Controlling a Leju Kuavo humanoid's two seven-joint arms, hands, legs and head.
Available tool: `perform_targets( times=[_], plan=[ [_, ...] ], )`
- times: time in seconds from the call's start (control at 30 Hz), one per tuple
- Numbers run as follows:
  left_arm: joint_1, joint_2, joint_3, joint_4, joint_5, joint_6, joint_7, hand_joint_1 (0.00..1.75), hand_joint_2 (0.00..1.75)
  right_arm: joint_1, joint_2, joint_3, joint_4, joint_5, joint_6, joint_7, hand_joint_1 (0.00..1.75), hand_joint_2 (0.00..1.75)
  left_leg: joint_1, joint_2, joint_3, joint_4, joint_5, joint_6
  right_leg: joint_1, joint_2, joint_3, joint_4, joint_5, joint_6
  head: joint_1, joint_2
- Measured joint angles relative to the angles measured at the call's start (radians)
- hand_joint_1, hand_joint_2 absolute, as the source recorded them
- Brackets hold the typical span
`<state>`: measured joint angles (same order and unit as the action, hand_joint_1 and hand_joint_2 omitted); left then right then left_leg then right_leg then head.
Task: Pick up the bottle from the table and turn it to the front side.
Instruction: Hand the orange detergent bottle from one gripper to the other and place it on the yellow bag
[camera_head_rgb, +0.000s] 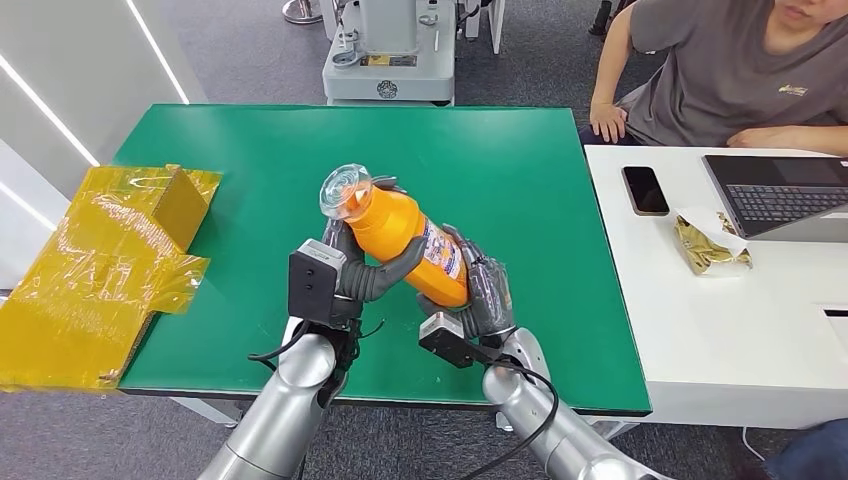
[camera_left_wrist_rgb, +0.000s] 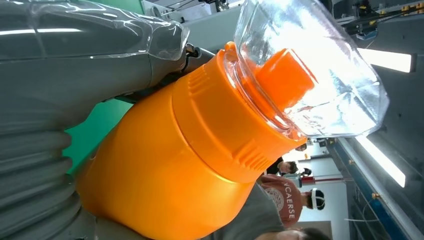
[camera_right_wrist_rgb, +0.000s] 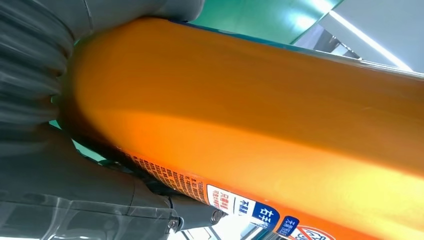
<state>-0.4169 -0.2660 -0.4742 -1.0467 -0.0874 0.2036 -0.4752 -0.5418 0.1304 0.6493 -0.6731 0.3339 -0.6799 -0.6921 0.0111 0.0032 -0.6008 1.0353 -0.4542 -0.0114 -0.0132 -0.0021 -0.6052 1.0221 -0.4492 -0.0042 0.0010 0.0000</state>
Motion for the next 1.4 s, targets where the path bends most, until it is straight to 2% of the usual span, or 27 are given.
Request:
perform_targets(
  times=[0.03, 0.4, 0.77, 1.13, 1.4],
  plan=[
    [0.0, 0.0, 0.0, 0.001, 0.0, 0.002, 0.0, 1.75, 1.75, 0.001, 0.0, 0.0, -0.003, 0.0, -0.001, 0.0, 0.0, 1.75, 0.0, 0.0, 0.0, 0.0, 0.0, 0.0, 0.0, 0.0, 0.0, 0.0, 0.0, 0.0, 0.0, 0.0],
    [0.005, 0.0, 0.0, 0.016, 0.0, 0.022, -0.01, 1.75, 1.75, 0.027, -0.001, 0.0, -0.077, -0.039, 0.009, -0.002, 0.0, 1.75, 0.0, 0.0, 0.0, 0.0, 0.0, 0.0, 0.0, 0.0, 0.0, 0.0, 0.0, 0.0, 0.0, 0.0],
    [0.016, 0.007, 0.0, 0.048, 0.0, 0.054, -0.024, 1.75, 1.75, 0.098, -0.006, 0.013, -0.236, -0.074, 0.057, -0.001, 0.0, 1.75, 0.0, 0.0, 0.0, 0.0, 0.0, 0.0, 0.0, 0.0, 0.0, 0.0, 0.0, 0.0, 0.0, 0.0],
    [0.033, 0.032, 0.013, 0.06, -0.047, 0.126, -0.03, 1.75, 1.75, 0.169, -0.038, 0.034, -0.444, -0.16, 0.009, -0.001, 0.0, 1.75, 0.0, 0.0, 0.0, 0.0, 0.0, 0.0, 0.0, -0.001, 0.0, 0.0, 0.0, 0.0, 0.0, 0.0],
    [0.039, 0.058, 0.063, 0.051, -0.1, 0.188, -0.028, 1.75, 1.75, 0.231, -0.062, 0.032, -0.551, -0.16, -0.001, -0.003, 0.0, 1.75, 0.0, 0.0, 0.0, 0.0, 0.0, 0.0, 0.0, 0.0, 0.0, 0.0, 0.0, 0.0, 0.0, 0.0]
  ],
)
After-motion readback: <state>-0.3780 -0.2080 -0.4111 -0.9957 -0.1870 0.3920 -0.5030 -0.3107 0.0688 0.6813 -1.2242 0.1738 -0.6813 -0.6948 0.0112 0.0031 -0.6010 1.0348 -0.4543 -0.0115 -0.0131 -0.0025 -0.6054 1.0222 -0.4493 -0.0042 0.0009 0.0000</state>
